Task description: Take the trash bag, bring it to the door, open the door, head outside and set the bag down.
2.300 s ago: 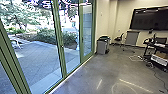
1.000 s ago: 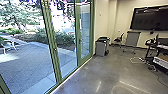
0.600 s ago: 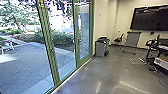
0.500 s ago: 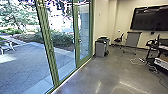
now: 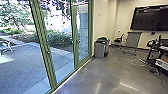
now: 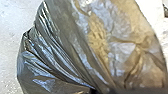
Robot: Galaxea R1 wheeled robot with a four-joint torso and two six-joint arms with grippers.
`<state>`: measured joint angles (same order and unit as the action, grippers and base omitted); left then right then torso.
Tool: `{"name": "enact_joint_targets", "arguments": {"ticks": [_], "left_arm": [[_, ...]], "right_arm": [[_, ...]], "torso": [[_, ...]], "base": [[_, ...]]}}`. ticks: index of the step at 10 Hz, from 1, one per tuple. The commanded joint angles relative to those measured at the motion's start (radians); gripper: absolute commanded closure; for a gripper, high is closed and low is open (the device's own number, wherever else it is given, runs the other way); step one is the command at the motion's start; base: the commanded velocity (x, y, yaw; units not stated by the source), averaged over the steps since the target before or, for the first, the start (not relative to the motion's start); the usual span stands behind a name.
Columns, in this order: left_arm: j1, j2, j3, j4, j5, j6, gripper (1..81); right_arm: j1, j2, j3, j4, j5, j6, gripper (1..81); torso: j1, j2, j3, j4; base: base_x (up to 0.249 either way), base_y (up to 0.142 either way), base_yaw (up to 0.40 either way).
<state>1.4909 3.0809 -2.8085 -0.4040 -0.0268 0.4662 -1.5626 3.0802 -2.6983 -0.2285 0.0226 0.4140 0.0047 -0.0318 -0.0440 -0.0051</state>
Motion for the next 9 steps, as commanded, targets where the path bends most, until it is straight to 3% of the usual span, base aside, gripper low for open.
{"name": "enact_joint_targets", "arguments": {"ticks": [1,9], "left_arm": [[-0.05,0.006,0.001,0.01,0.059,0.002,81.1],[-0.051,0.006,0.001,0.01,0.059,0.002,81.1]], "right_arm": [[0.038,0.014,0.009,-0.009,-0.052,-0.006,1.0],[0.038,0.016,0.009,-0.009,-0.052,-0.008,1.0]], "torso": [[0.0,0.0,0.0,0.0],[0.0,0.0,0.0,0.0]], "base": [[0.164,-0.074,0.0],[0.164,-0.076,0.0]]}}
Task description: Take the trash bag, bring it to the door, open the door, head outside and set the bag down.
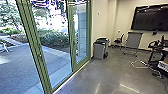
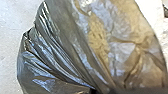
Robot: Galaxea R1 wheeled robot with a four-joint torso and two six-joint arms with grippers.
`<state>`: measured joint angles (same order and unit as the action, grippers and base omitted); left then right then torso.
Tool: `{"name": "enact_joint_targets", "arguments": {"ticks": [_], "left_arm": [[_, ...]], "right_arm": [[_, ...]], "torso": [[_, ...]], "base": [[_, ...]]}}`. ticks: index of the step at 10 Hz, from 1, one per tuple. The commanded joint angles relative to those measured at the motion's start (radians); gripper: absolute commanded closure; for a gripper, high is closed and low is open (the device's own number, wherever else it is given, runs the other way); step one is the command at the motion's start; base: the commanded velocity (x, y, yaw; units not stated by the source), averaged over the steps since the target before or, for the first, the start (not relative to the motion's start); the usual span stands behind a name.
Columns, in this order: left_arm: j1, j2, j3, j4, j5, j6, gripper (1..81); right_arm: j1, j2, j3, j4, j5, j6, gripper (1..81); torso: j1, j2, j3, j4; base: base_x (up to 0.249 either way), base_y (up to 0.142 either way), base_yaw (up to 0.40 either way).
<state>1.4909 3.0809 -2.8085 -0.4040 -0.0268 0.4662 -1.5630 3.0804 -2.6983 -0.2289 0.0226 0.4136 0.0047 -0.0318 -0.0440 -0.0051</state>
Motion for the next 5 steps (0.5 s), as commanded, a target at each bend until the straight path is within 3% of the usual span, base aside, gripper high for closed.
{"name": "enact_joint_targets", "arguments": {"ticks": [1,5], "left_arm": [[-0.05,0.006,0.001,0.01,0.059,0.002,81.1],[-0.05,0.004,0.003,0.01,0.059,0.002,81.1]], "right_arm": [[0.04,0.014,0.006,-0.01,-0.052,-0.007,1.0],[0.039,0.017,0.0,-0.017,-0.052,-0.007,1.0]], "torso": [[0.0,0.0,0.0,0.0],[0.0,0.0,0.0,0.0]], "base": [[0.163,-0.076,0.0],[0.149,-0.072,0.0]]}}
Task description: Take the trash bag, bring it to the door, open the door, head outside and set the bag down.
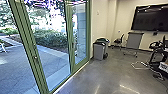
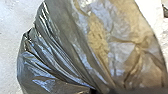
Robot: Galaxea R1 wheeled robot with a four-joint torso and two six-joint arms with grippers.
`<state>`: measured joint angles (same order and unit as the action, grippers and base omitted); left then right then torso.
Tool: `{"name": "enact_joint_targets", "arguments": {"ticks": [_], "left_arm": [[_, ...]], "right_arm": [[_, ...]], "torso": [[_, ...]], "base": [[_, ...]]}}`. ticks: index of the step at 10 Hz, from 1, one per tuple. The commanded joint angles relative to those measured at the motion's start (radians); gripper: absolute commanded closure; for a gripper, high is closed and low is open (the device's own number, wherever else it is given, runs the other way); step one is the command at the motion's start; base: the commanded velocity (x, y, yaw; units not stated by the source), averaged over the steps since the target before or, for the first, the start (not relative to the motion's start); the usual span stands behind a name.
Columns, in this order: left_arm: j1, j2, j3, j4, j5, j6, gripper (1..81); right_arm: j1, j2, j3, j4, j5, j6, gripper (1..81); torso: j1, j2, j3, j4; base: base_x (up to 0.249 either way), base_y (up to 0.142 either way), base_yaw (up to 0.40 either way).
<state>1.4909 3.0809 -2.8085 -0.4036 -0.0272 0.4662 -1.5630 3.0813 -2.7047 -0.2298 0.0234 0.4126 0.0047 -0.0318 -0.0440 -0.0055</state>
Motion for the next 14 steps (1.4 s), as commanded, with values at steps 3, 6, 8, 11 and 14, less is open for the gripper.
{"name": "enact_joint_targets", "arguments": {"ticks": [3,6,8,11,14], "left_arm": [[-0.05,0.006,0.003,0.011,0.059,0.002,81.1],[-0.051,0.004,0.003,0.009,0.059,0.002,81.1],[-0.05,0.004,0.003,0.009,0.059,0.002,81.1],[-0.05,0.006,0.001,0.009,0.058,0.002,81.1],[-0.051,0.006,0.003,0.009,0.058,0.002,81.1]], "right_arm": [[0.037,0.018,0.008,-0.016,-0.053,-0.006,1.0],[0.037,0.018,0.008,-0.016,-0.053,-0.006,1.0],[0.037,0.018,0.007,-0.016,-0.053,-0.006,1.0],[0.039,0.018,0.008,-0.016,-0.053,-0.006,1.0],[0.037,0.018,0.008,-0.016,-0.053,-0.006,1.0]], "torso": [[0.0,0.0,0.0,0.0],[0.0,0.0,0.0,0.0],[0.0,0.0,0.0,0.0],[0.0,0.0,0.0,0.0],[0.0,0.0,0.0,0.0]], "base": [[0.146,-0.072,0.0],[0.144,-0.023,0.0],[0.139,0.0,0.0],[0.145,-0.021,0.0],[0.155,-0.07,0.0]]}}
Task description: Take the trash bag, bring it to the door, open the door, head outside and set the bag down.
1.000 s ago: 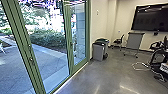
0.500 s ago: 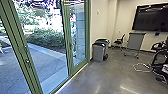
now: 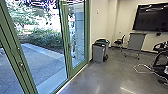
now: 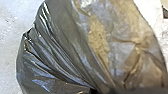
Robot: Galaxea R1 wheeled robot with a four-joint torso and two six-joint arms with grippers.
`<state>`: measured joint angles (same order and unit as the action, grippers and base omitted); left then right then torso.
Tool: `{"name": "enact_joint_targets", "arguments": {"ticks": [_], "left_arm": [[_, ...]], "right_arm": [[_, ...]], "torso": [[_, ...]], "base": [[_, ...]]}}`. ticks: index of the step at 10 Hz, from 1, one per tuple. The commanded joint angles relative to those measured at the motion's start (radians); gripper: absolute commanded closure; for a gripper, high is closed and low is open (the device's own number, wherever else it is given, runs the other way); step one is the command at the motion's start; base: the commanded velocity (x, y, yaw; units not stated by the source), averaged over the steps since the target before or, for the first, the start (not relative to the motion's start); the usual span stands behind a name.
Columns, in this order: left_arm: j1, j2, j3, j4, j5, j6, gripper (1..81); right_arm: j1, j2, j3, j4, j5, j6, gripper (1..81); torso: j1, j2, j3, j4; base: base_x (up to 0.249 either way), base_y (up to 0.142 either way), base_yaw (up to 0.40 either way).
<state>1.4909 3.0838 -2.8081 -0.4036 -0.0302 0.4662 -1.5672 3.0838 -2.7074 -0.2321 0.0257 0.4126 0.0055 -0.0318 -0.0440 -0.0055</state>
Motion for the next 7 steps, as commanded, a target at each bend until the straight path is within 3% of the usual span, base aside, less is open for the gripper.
{"name": "enact_joint_targets", "arguments": {"ticks": [1,7], "left_arm": [[-0.05,0.003,0.002,0.009,0.062,0.002,81.1],[-0.051,0.003,0.002,0.009,0.061,0.002,81.1]], "right_arm": [[0.042,0.015,0.011,-0.013,-0.055,-0.006,1.0],[0.042,0.018,0.011,-0.013,-0.055,-0.006,1.0]], "torso": [[0.0,0.0,0.0,0.0],[-0.001,0.0,0.0,0.0]], "base": [[0.156,-0.072,0.0],[0.159,-0.073,0.0]]}}
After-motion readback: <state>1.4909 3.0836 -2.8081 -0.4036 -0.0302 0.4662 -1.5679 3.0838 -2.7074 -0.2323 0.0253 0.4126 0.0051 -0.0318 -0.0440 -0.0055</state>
